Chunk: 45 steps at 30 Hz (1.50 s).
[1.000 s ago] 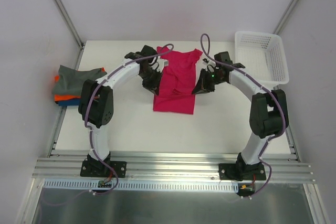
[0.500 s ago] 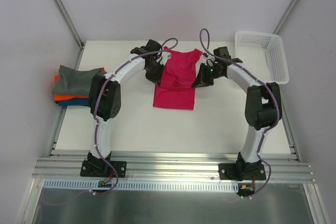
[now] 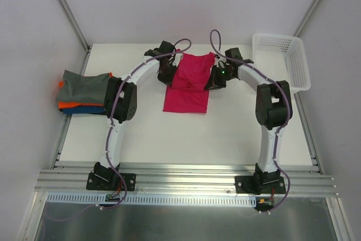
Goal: Fold and stack the t-shirts
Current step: Fold the folded rectangular tshirt in 1/3 of the way
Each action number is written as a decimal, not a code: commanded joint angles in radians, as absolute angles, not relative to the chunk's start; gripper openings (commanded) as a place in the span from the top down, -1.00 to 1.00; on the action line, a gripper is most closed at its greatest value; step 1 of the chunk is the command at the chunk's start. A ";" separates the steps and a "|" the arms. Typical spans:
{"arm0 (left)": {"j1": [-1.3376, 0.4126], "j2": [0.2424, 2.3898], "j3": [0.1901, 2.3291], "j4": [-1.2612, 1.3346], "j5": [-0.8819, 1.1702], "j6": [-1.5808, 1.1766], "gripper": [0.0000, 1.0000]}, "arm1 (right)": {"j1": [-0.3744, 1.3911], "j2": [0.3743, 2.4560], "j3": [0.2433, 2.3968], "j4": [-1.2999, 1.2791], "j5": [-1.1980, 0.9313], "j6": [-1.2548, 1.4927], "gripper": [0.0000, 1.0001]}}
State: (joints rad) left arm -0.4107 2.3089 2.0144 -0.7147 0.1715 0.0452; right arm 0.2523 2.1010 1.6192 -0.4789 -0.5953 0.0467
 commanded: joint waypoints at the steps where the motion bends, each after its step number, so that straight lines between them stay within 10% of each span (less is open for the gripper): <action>1: -0.400 2.332 2.072 -0.698 0.089 0.038 1.00 | 0.245 2.126 1.686 -0.460 -0.555 0.011 0.86; 5: -0.403 2.318 2.089 -0.692 0.025 0.017 -0.36 | 0.244 2.112 1.689 -0.468 -0.529 0.008 -0.07; 8: -0.416 2.271 2.074 -0.687 -0.023 0.014 -0.61 | 0.244 2.054 1.657 -0.474 -0.509 -0.021 -0.27; 23: -0.520 1.892 1.668 -0.695 0.099 -0.061 -0.61 | 0.302 1.894 1.503 -0.433 -0.630 0.041 -0.25; 45: -0.511 2.181 1.784 -0.675 0.279 -0.144 -0.55 | 0.356 2.170 1.712 -0.400 -0.652 0.101 -0.23</action>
